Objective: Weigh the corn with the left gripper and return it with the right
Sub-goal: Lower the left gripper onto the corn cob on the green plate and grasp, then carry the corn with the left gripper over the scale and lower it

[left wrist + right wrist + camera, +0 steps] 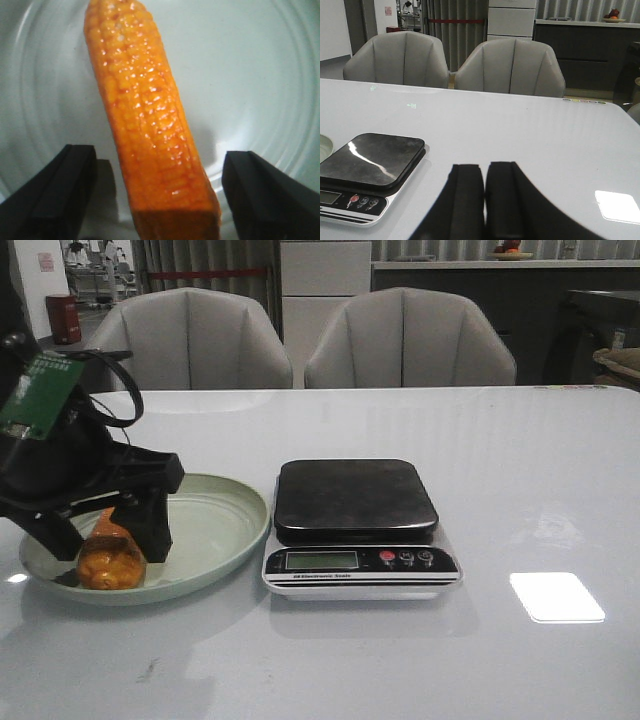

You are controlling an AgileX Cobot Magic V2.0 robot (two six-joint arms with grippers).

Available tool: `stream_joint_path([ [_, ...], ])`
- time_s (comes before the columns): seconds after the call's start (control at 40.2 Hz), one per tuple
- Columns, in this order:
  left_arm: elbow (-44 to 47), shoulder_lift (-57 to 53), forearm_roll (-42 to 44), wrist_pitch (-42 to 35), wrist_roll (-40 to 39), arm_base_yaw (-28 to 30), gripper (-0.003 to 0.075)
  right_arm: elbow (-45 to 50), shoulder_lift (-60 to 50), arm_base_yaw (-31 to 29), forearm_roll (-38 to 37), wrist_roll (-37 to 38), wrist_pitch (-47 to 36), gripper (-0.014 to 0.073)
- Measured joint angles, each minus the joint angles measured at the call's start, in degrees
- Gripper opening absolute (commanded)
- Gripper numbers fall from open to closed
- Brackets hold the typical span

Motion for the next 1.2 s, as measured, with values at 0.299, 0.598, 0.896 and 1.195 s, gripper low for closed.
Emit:
stream_joint_path([
  [0.299, -9.49, -0.26, -0.4, 3.27, -0.05, -1.45, 0.0134, 0.0, 0.0, 0.0, 0.0, 0.0, 0.0, 0.0187],
  [0.598, -18.84, 2.05, -2.52, 3.48, -0.14, -10.51, 0.0139, 0.0, 0.0, 0.0, 0.0, 0.0, 0.0, 0.0187],
  [0.896, -24.39, 9.71, -7.46, 2.9, -0.14, -15.49, 0.0302, 0.0, 0.0, 0.0, 0.0, 0.0, 0.0, 0.0187],
  [1.195, -26.75, 14.13, -9.36, 1.93, -0.14, -15.76, 0.0542, 0.0, 0.0, 0.0, 0.0, 0.0, 0.0, 0.0187],
])
